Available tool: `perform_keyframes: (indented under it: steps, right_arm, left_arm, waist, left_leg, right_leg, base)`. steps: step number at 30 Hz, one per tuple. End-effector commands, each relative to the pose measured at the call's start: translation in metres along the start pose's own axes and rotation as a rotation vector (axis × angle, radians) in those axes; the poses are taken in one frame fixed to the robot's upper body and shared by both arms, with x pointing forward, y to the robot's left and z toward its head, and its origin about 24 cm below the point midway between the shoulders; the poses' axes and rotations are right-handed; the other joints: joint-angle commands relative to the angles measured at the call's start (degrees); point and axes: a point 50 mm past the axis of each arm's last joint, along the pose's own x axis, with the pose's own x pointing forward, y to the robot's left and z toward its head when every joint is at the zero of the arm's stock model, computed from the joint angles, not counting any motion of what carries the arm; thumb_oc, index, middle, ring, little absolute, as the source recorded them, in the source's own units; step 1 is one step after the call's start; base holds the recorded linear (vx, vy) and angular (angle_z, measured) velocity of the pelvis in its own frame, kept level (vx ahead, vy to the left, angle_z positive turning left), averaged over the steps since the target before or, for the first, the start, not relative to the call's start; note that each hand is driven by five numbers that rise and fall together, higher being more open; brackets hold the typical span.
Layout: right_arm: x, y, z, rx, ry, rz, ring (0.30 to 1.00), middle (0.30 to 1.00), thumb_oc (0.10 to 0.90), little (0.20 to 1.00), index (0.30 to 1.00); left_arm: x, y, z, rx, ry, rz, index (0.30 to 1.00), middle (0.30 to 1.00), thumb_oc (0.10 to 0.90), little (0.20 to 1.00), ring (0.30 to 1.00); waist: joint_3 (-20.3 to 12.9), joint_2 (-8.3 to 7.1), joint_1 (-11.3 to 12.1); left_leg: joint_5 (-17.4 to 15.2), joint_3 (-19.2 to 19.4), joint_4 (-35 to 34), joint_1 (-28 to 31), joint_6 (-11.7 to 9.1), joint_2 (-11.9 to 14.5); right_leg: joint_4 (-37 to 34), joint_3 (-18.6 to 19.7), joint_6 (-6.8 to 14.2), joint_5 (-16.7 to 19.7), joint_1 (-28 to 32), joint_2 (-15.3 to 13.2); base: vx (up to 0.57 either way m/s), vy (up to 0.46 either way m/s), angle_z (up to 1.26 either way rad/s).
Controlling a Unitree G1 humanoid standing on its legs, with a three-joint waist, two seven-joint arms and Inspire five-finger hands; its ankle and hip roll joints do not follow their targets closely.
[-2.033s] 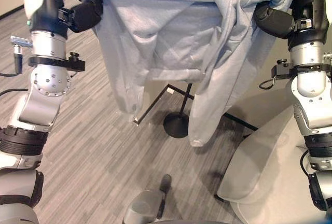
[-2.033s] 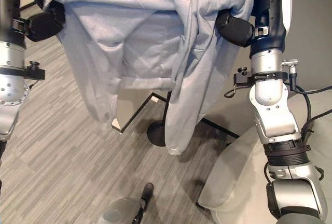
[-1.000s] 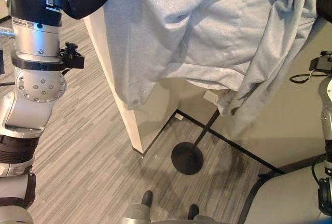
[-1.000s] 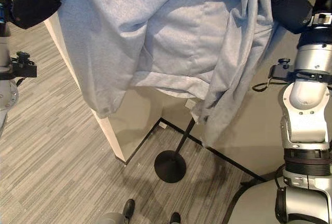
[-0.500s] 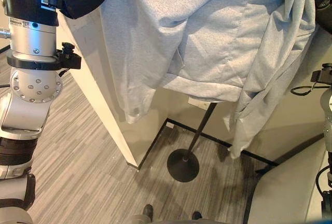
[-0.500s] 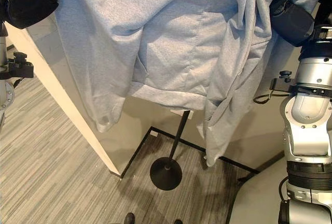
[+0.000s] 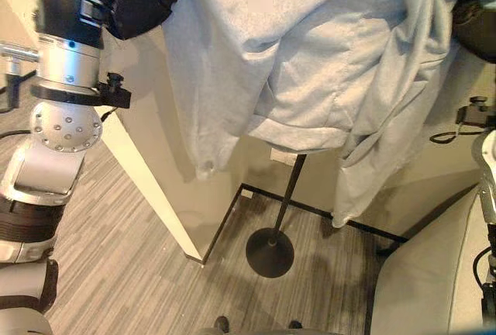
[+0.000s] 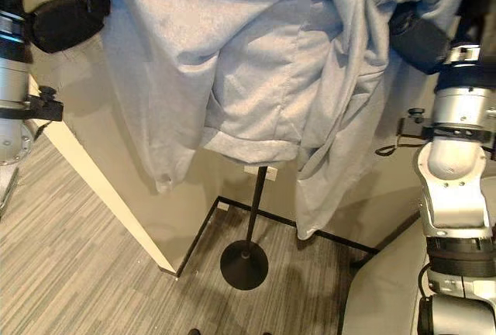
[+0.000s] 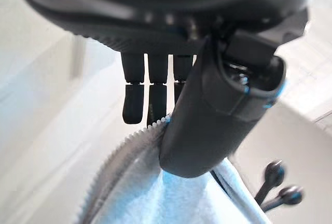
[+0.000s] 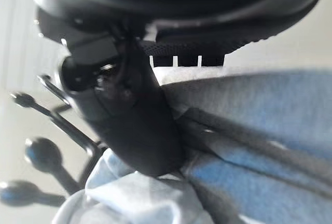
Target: Hang the clothes on the sofa on the clothes rack.
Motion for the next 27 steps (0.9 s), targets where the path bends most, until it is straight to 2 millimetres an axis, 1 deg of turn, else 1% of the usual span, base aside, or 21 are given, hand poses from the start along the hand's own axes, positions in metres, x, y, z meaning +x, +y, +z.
perform_keyframes:
  steps: [1,4,7,8,10,12,13,16,18,19,21,23,24,27]
  right_arm:
    - [0.027,-0.049,0.004,-0.093,0.001,-0.225,0.3,0.3,0.4,0.3,0.3]
    - [0.031,-0.038,0.0,-0.077,0.019,-0.191,0.3,0.3,0.4,0.3,0.3]
    - [0.035,-0.026,-0.003,-0.062,0.034,-0.158,0.3,0.3,0.4,0.3,0.3]
    - [0.036,-0.023,-0.004,-0.055,0.038,-0.149,0.3,0.3,0.4,0.3,0.3]
    - [0.038,-0.015,-0.006,-0.04,0.05,-0.128,0.3,0.3,0.4,0.3,0.3]
    - [0.039,-0.012,-0.006,-0.034,0.052,-0.121,0.3,0.3,0.4,0.3,0.3]
    - [0.04,-0.006,-0.008,-0.027,0.064,-0.112,0.3,0.3,0.4,0.3,0.3]
    - [0.045,0.003,-0.007,-0.018,0.063,-0.095,0.3,0.3,0.4,0.3,0.3]
    - [0.044,0.007,-0.011,-0.022,0.08,-0.085,0.3,0.3,0.4,0.3,0.3]
    - [0.041,0.01,-0.014,-0.027,0.092,-0.065,0.3,0.3,0.4,0.3,0.3]
    - [0.039,0.01,-0.018,-0.029,0.106,-0.058,0.3,0.3,0.4,0.3,0.3]
    - [0.025,0.01,-0.03,-0.058,0.153,-0.022,0.3,0.3,0.4,0.3,0.3]
    - [0.024,0.01,-0.03,-0.059,0.155,-0.021,0.3,0.3,0.4,0.3,0.3]
    - [0.002,0.006,-0.046,-0.069,0.221,0.0,0.3,0.3,0.4,0.3,0.3]
  left_arm:
    - [0.021,0.049,-0.025,0.003,0.128,0.257,0.3,0.3,0.4,0.3,0.3]
    - [0.023,0.047,-0.038,0.072,0.187,0.236,0.3,0.3,0.4,0.3,0.3]
    - [0.021,0.037,-0.055,0.074,0.265,0.204,0.3,0.3,0.4,0.3,0.3]
    - [0.02,0.034,-0.06,0.077,0.288,0.196,0.3,0.3,0.4,0.3,0.3]
    - [0.021,0.027,-0.069,0.067,0.33,0.183,0.3,0.3,0.4,0.3,0.3]
    - [0.022,0.025,-0.071,0.06,0.343,0.183,0.3,0.3,0.4,0.3,0.3]
    - [0.023,0.018,-0.076,0.031,0.374,0.183,0.3,0.3,0.4,0.3,0.3]
    - [0.034,0.01,-0.08,0.031,0.4,0.166,0.3,0.3,0.4,0.3,0.3]
    - [0.037,0.009,-0.083,0.027,0.415,0.16,0.3,0.3,0.4,0.3,0.3]
    - [0.037,0.008,-0.085,0.024,0.426,0.153,0.3,0.3,0.4,0.3,0.3]
    - [0.036,0.007,-0.085,0.013,0.428,0.153,0.3,0.3,0.4,0.3,0.3]
    - [0.027,0.002,-0.087,-0.027,0.438,0.143,0.3,0.3,0.4,0.3,0.3]
    - [0.026,0.001,-0.088,-0.028,0.439,0.141,0.3,0.3,0.4,0.3,0.3]
    - [0.008,-0.009,-0.094,-0.099,0.477,0.124,0.3,0.3,0.4,0.3,0.3]
  waist:
    - [-4.9,-1.0,1.1]
    - [-4.7,-0.98,0.6]
    - [-4.6,-1.07,0.2]
    - [-4.4,-1.23,0.0]
    - [-4.4,-1.35,-0.3]
    - [-4.4,-1.49,-0.5]
    - [-4.2,-1.85,-0.9]
    - [-4.0,-2.54,-1.7]
    - [-3.9,-3.02,-2.0]
    - [-3.9,-3.44,-2.2]
    - [-3.8,-3.65,-2.3]
    - [-3.8,-4.2,-2.4]
    - [-3.9,-4.18,-2.3]
    - [-3.8,-4.43,-2.5]
  left_leg:
    - [-9.7,-1.5,0.2,3.4,-1.0,2.8]
    - [-9.5,-0.9,0.2,3.0,-1.2,2.9]
    - [-9.9,-0.3,0.2,3.0,-1.3,3.1]
    - [-9.4,-0.1,0.2,2.7,-1.4,3.1]
    - [-9.9,0.2,0.2,2.8,-1.6,3.3]
    - [-9.9,0.3,0.2,2.7,-1.6,3.4]
    - [-9.8,0.5,0.2,2.3,-1.8,3.4]
    - [-9.3,0.8,0.2,1.1,-1.9,3.5]
    - [-9.3,1.0,0.2,0.6,-1.9,3.6]
    - [-9.3,1.3,0.2,0.2,-2.0,3.8]
    - [-9.3,1.4,0.2,0.1,-2.0,3.8]
    - [-9.6,1.7,0.2,0.4,-1.8,3.8]
    - [-9.7,1.7,0.2,0.5,-1.8,3.8]
    - [-10.1,1.9,0.2,1.0,-1.6,3.7]
  right_leg:
    - [0.6,-3.0,-0.6,-3.2,-1.2,0.9]
    - [0.6,-2.9,-0.5,-3.0,-1.6,0.9]
    - [0.6,-2.6,-0.4,-3.3,-1.8,1.2]
    - [0.6,-2.6,-0.4,-2.9,-2.1,1.0]
    - [0.6,-2.5,-0.3,-3.3,-2.1,1.2]
    - [0.6,-2.5,-0.4,-3.3,-2.2,1.3]
    - [0.6,-2.5,-0.4,-3.2,-2.5,1.4]
    - [0.6,-2.3,-0.2,-2.9,-3.8,1.6]
    - [0.6,-2.1,-0.2,-2.7,-4.4,1.7]
    - [0.6,-1.9,-0.1,-2.6,-5.0,1.8]
    - [0.6,-1.8,-0.1,-2.6,-5.2,1.9]
    - [0.6,-1.5,-0.2,-2.6,-5.1,1.9]
    - [0.6,-1.5,-0.2,-2.6,-5.1,1.9]
    - [0.6,-1.4,-0.3,-2.9,-4.5,1.8]
  base:
    - [0.01,0.0,-0.06]
    - [0.01,-0.002,-0.05]
    - [0.03,-0.002,-0.1]
    - [0.03,0.01,-0.08]
    - [0.05,0.015,-0.02]
    - [0.0,0.0,0.0]
    - [0.0,0.0,0.0]
    - [0.0,0.0,0.0]
    - [-0.01,-0.001,-0.02]
    - [-0.01,-0.001,-0.08]
    - [0.01,0.006,-0.1]
    - [0.03,0.011,-0.09]
    - [0.02,0.01,-0.1]
    - [0.01,0.01,-0.05]
